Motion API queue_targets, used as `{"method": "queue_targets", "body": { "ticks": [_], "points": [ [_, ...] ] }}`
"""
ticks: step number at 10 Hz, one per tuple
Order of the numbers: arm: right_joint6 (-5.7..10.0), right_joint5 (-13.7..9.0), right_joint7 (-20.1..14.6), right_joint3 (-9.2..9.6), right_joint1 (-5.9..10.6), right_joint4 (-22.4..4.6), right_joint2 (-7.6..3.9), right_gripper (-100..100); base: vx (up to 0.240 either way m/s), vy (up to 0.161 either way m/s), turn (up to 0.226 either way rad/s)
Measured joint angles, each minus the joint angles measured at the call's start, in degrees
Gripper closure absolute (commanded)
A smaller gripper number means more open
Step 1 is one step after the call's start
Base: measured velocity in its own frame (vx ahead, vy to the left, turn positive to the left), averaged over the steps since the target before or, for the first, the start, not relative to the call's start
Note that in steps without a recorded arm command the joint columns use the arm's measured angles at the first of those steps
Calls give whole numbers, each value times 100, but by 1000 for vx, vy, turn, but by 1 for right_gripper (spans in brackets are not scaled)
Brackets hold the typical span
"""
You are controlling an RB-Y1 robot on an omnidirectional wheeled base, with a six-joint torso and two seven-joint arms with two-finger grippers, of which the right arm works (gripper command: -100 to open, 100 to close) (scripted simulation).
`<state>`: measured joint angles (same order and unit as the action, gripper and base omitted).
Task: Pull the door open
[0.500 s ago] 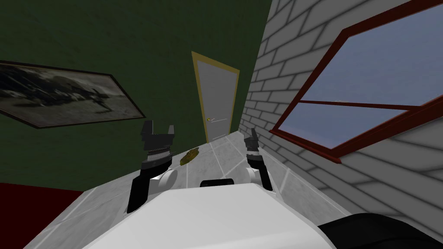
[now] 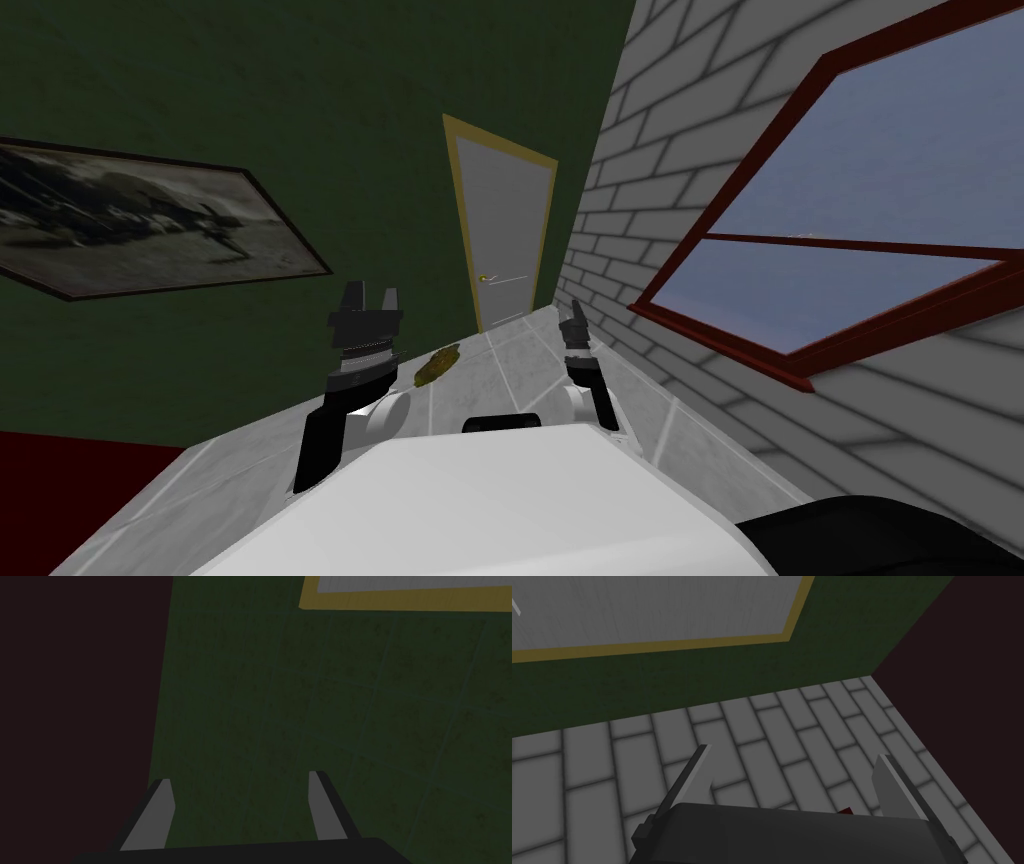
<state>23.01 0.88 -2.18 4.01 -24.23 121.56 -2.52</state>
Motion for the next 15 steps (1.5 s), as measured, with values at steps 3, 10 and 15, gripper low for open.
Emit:
{"method": "queue_targets", "body": {
  "ticks": [3, 10, 15],
  "points": [
    [36, 49, -35, -14, 187, -318, -47, -100, 76, 11, 18],
    [183, 204, -141, -3, 606, -1178, -137, -100, 89, 4, 24],
    [348, 330, -235, 6, 926, -1914, -199, -100, 93, 8, 26]
  ]
}}
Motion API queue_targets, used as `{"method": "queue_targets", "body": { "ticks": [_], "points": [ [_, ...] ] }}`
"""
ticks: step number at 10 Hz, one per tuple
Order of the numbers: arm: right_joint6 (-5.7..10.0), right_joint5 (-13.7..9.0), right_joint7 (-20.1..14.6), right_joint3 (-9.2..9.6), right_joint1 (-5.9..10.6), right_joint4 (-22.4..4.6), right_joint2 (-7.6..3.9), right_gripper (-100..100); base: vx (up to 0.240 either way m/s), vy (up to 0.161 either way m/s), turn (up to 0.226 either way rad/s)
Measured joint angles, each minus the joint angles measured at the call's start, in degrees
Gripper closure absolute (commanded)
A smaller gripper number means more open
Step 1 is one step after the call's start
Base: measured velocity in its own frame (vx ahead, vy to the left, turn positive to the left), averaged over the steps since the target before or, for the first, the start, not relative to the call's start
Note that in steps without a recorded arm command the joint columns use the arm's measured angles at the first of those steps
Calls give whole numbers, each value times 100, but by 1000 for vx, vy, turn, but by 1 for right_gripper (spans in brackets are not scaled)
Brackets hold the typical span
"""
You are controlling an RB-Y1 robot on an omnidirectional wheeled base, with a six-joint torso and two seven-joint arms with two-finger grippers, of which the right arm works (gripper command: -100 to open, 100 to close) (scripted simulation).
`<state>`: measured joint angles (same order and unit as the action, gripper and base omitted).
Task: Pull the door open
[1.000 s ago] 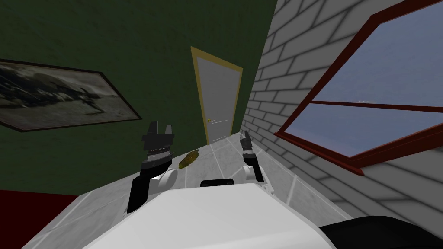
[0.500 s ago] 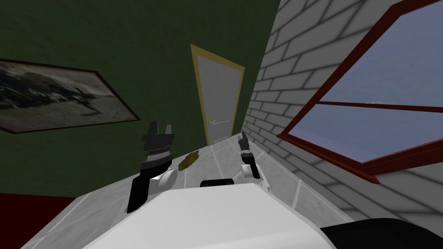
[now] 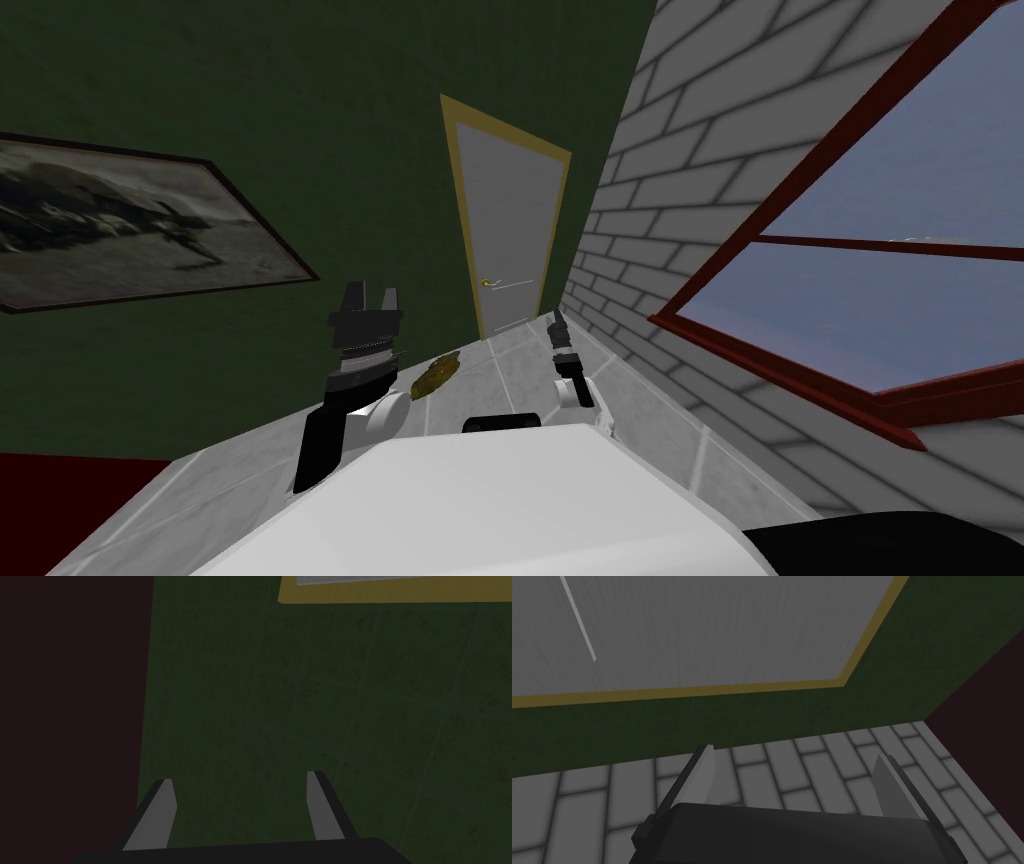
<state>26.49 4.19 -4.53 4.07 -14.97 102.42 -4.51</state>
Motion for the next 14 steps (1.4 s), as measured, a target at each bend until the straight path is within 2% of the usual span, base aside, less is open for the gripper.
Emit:
{"method": "queue_targets", "body": {
  "ticks": [8, 10, 14],
  "points": [
    [275, 218, -168, -1, 613, -1311, -86, -100, 97, 10, 32],
    [364, 275, -202, -12, 831, -1731, -85, -100, 102, 7, 29],
    [459, 392, -284, -7, 1154, -2400, -99, -100, 88, 15, 33]
  ]
}}
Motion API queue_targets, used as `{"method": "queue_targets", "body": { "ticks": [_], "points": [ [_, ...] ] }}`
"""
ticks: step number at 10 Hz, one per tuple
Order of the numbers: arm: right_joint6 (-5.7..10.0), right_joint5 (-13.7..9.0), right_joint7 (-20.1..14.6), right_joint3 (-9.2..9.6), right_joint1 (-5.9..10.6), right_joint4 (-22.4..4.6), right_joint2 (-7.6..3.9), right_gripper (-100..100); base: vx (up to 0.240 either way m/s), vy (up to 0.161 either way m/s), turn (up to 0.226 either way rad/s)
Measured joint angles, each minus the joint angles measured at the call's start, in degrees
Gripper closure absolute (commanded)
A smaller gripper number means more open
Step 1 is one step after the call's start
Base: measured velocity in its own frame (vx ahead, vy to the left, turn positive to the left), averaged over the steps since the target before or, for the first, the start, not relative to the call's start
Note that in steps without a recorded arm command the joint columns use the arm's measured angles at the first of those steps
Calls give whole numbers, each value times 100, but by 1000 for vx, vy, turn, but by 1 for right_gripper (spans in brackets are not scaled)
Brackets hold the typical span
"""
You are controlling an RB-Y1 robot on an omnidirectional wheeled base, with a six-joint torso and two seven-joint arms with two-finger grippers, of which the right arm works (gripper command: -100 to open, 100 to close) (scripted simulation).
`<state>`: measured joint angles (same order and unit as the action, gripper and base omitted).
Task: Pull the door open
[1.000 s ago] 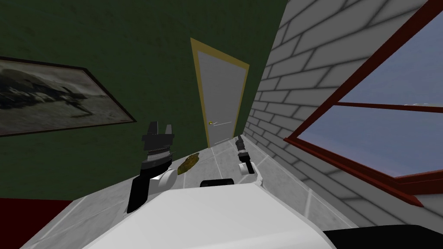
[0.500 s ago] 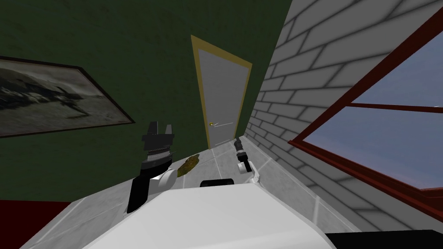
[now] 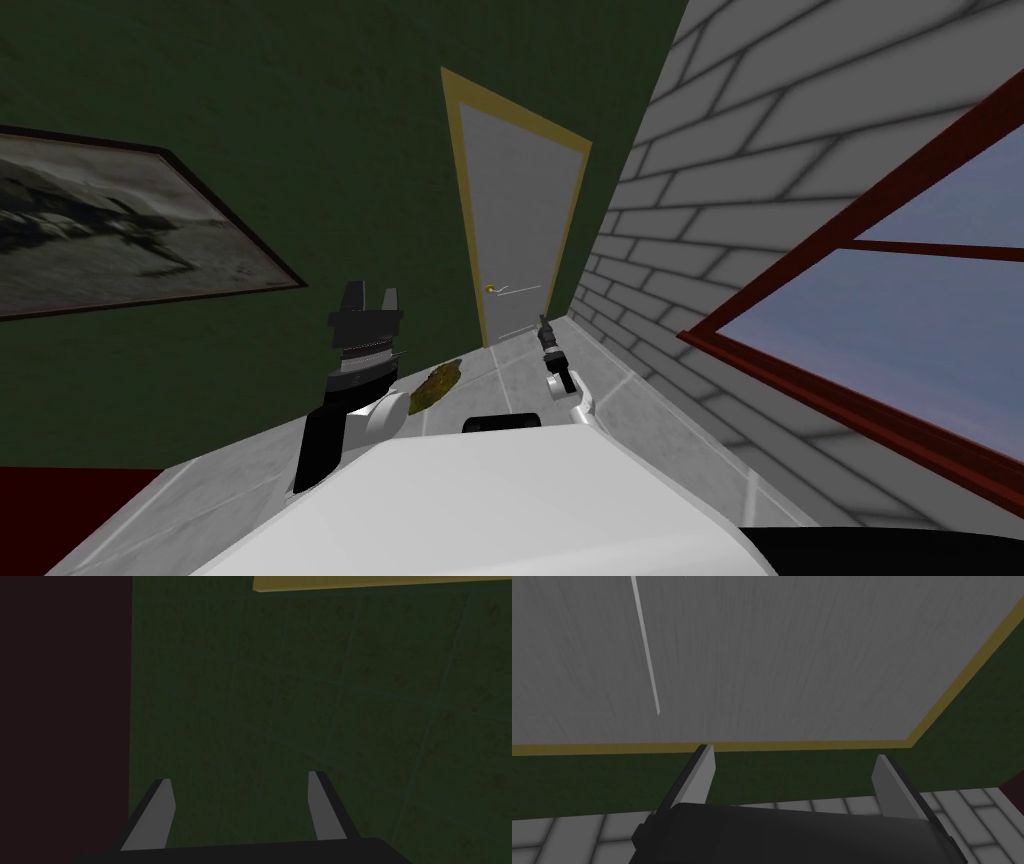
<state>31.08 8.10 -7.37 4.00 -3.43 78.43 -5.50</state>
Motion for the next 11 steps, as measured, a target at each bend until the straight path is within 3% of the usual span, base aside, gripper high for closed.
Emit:
{"method": "queue_targets", "body": {
  "ticks": [11],
  "points": [
    [329, 297, -215, 2, 842, -1768, -5, -100, 100, 24, 32]
  ]
}}
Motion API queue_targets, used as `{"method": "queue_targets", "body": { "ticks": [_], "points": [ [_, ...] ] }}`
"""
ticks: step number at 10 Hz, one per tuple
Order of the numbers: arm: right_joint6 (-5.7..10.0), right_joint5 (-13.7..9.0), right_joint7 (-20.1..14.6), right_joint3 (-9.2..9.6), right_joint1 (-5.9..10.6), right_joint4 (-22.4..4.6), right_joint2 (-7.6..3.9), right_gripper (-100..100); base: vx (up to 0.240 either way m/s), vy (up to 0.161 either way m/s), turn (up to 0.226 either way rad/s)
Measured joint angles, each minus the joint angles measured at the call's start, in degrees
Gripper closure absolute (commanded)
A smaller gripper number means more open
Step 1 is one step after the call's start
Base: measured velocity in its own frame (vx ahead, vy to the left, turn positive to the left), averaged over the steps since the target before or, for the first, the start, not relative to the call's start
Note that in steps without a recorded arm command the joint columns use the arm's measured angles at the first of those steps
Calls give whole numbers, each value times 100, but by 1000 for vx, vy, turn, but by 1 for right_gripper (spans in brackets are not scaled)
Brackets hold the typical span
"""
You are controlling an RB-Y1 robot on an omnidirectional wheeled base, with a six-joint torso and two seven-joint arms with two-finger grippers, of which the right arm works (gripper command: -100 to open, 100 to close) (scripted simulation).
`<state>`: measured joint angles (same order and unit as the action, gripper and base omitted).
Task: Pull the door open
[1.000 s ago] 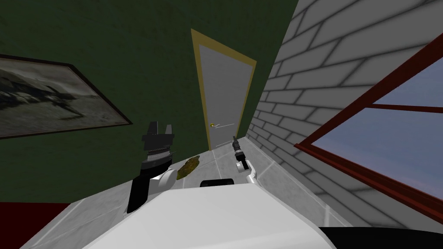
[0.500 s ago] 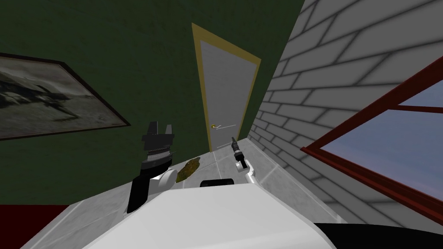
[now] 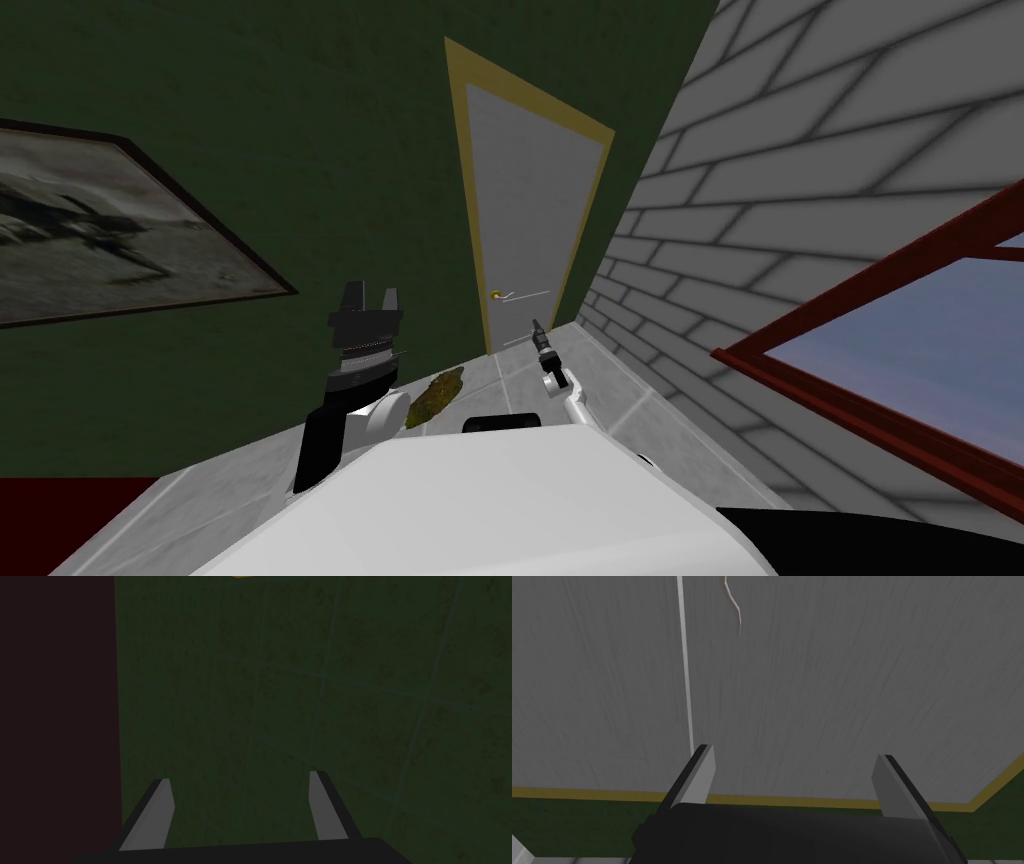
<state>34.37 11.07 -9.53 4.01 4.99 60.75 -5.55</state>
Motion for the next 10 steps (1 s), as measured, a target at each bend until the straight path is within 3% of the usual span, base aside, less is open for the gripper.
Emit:
{"method": "queue_targets", "body": {
  "ticks": [10],
  "points": [
    [262, 232, -183, 3, 666, -1401, 17, -100, 122, 44, 35]
  ]
}}
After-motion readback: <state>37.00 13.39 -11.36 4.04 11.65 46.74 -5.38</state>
